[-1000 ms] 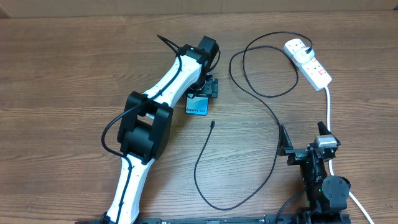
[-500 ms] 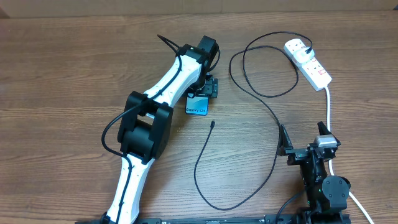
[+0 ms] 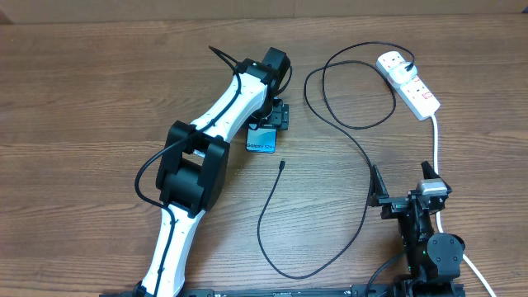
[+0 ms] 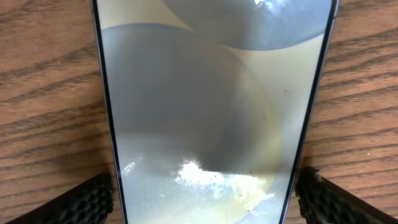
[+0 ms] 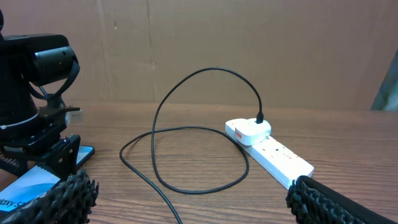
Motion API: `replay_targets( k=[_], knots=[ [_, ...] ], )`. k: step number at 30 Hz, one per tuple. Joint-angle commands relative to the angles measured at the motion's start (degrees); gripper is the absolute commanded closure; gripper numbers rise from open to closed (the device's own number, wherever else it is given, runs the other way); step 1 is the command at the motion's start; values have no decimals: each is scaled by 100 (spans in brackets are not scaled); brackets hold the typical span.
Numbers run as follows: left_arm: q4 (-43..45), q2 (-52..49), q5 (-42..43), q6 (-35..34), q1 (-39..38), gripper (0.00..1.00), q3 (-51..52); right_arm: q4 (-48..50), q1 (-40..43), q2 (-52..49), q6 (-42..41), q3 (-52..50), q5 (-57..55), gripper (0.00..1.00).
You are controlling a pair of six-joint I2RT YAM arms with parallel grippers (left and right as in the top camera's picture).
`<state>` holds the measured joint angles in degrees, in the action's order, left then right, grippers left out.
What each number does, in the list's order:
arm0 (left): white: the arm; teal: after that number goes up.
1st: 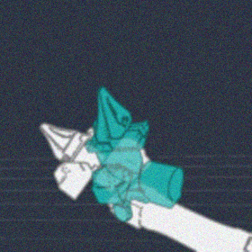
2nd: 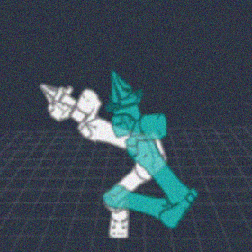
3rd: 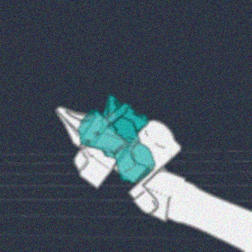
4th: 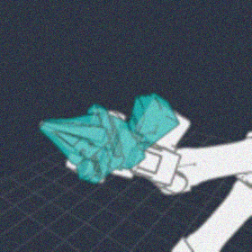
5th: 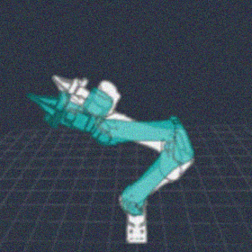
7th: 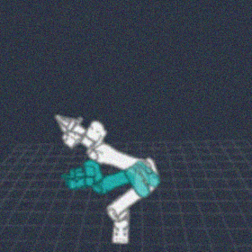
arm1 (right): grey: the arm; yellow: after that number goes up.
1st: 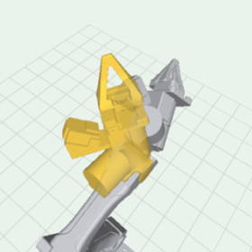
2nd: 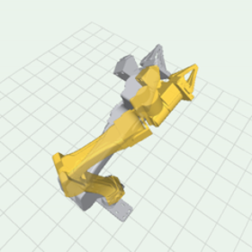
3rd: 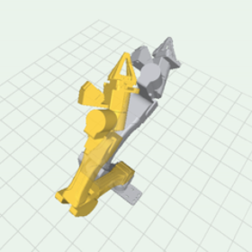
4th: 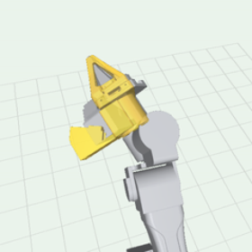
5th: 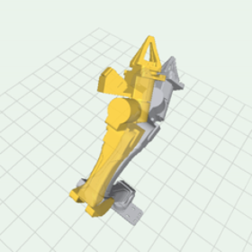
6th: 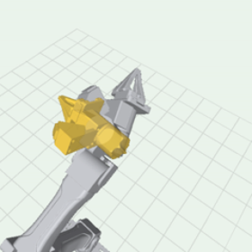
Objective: Plug charger to phone and switch on socket
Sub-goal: 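Close the left gripper on the phone's long edges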
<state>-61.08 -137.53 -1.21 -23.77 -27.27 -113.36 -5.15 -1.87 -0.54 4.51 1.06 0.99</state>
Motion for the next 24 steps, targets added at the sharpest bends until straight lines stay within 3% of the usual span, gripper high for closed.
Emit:
replay_targets(
  k=[1,6,9,24],
  knots=[
    [-35,-457,83,109,-2,14,125,33,24,31,4,-59,-74,0],
    [-39,-457,83,109,-2,15,125,33,24,31,4,-59,-74,0],
    [-37,-457,83,107,-2,22,125,33,24,31,4,-59,-74,0],
    [-136,-452,81,107,-2,26,122,33,24,31,4,-59,-74,0]
  ],
)
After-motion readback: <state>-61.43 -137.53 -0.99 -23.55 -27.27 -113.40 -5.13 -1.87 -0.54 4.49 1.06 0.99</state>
